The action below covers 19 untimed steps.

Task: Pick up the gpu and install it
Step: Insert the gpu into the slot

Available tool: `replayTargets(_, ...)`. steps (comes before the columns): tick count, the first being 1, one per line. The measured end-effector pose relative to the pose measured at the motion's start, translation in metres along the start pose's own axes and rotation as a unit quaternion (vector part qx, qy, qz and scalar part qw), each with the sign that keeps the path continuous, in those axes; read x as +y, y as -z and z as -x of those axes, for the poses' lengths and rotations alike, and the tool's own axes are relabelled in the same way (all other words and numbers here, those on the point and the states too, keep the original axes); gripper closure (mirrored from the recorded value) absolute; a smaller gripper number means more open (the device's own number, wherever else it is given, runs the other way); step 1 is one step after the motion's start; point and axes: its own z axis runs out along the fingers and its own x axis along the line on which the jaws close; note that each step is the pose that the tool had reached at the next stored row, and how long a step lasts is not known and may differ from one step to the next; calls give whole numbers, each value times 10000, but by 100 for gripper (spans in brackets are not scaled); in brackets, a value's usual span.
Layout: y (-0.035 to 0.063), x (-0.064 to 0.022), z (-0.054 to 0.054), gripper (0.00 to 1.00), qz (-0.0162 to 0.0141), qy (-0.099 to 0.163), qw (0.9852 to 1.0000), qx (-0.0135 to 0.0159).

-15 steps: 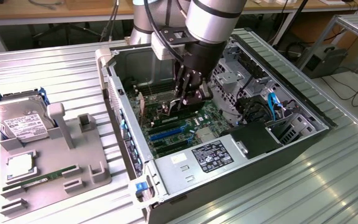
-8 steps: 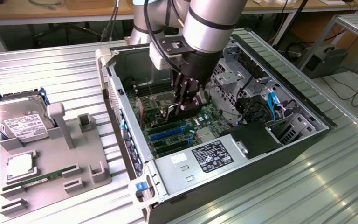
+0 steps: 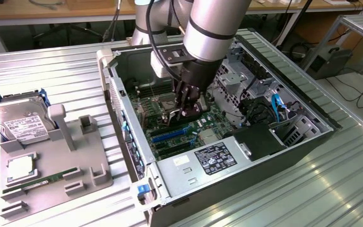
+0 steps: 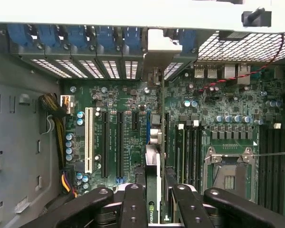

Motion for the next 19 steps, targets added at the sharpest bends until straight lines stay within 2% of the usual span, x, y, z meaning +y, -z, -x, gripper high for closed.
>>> replayTargets(10,-197,46,-28,74,0,5,10000,-9)
replayTargets(19,-313,68,-35,74,0,5,10000,-12)
